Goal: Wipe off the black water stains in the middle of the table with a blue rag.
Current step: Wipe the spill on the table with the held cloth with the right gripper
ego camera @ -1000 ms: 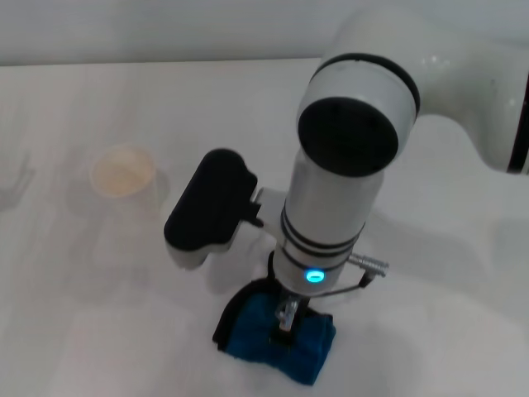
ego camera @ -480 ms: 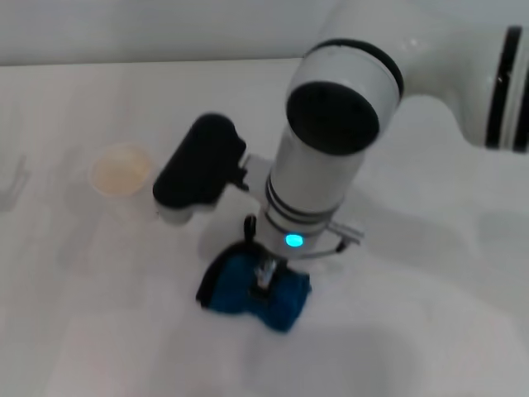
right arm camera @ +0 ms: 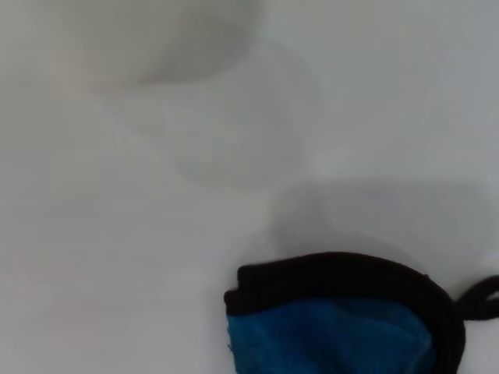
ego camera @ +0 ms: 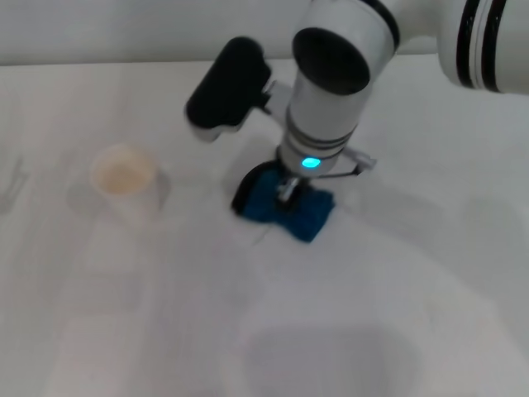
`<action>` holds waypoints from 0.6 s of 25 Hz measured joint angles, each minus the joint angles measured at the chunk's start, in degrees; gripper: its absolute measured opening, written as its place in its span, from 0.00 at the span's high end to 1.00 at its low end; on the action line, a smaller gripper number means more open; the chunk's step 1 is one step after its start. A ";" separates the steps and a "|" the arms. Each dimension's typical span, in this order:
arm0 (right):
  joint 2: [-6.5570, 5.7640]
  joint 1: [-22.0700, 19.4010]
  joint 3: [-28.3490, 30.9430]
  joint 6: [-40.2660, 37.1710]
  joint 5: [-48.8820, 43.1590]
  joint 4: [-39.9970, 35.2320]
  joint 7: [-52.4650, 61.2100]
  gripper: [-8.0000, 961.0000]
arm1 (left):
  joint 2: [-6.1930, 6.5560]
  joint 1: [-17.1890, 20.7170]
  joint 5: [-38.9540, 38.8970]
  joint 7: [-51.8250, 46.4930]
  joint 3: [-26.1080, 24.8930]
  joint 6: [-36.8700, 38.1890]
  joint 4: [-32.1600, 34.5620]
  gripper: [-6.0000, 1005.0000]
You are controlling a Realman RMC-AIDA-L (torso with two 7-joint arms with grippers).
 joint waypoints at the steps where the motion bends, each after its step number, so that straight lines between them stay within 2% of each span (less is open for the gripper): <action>1: 0.00 0.02 0.51 -0.26 -0.76 1.51 0.00 0.91 | 0.00 0.03 -0.01 0.00 0.00 0.00 0.05 0.12; 3: -0.02 -0.46 2.44 -0.53 -3.51 3.73 0.03 0.91 | 0.00 0.07 -0.03 0.00 0.00 0.00 0.24 0.12; 4: -0.02 -1.62 5.37 -0.66 -7.17 5.08 0.16 0.91 | 0.00 0.09 -0.04 0.00 0.00 0.00 0.30 0.12; 10: -0.08 -4.97 12.37 0.09 -13.52 4.59 -0.76 0.91 | -0.02 -0.01 -0.14 0.00 -0.01 0.05 0.39 0.12; 15: -0.06 -7.98 11.22 2.64 -12.47 -3.06 -1.75 0.91 | -0.08 -0.45 0.17 0.00 0.00 0.83 0.47 0.12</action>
